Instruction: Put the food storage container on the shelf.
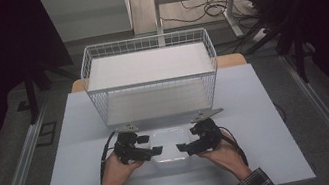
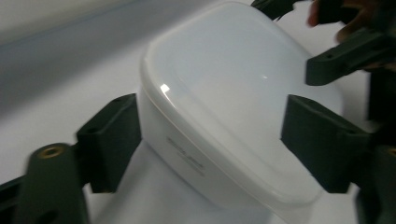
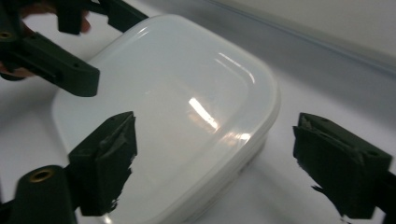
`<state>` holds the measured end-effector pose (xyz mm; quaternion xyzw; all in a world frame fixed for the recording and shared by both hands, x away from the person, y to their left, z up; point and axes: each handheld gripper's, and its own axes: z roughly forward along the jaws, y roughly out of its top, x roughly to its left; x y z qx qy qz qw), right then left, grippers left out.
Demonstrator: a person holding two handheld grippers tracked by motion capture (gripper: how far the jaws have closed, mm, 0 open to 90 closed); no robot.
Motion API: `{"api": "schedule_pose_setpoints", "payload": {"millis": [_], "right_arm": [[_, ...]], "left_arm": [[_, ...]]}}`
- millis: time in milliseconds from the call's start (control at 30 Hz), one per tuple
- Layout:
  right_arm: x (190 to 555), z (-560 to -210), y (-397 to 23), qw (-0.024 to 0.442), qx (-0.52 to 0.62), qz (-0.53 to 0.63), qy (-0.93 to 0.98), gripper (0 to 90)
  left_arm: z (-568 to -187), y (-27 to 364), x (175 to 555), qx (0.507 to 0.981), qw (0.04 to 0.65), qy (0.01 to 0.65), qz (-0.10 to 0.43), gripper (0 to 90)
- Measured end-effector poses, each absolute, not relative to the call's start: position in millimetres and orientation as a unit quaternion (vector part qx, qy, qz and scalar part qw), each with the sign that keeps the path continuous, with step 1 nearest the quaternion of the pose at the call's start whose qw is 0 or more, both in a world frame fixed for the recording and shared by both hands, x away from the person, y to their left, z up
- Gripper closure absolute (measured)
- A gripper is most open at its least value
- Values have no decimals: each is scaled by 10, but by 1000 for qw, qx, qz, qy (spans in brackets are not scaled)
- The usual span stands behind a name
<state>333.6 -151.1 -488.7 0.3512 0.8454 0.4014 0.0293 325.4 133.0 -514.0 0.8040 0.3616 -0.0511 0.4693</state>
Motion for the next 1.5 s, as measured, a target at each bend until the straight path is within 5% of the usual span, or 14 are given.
{"api": "schedule_pose_setpoints", "payload": {"millis": [200,233,267,667,933,1500], "right_arm": [[3278,-4898,-1588,-37,370,402,837,284],[3270,-4895,-1611,-46,375,402,834,327],[3237,-4881,-1701,-62,387,410,824,463],[3096,-4734,-1802,-14,419,432,798,780],[3043,-4643,-1742,36,408,443,798,788],[3181,-4322,-1655,50,378,483,788,789]], "left_arm": [[-5109,1363,3155,803,460,372,-73,330],[-5095,1389,3125,801,459,377,-78,330],[-5077,1425,3093,799,459,380,-80,461],[-4956,1450,2921,784,470,403,-32,785],[-4935,1429,2930,778,469,417,-11,794],[-4587,1581,2981,759,504,412,27,795]]}}
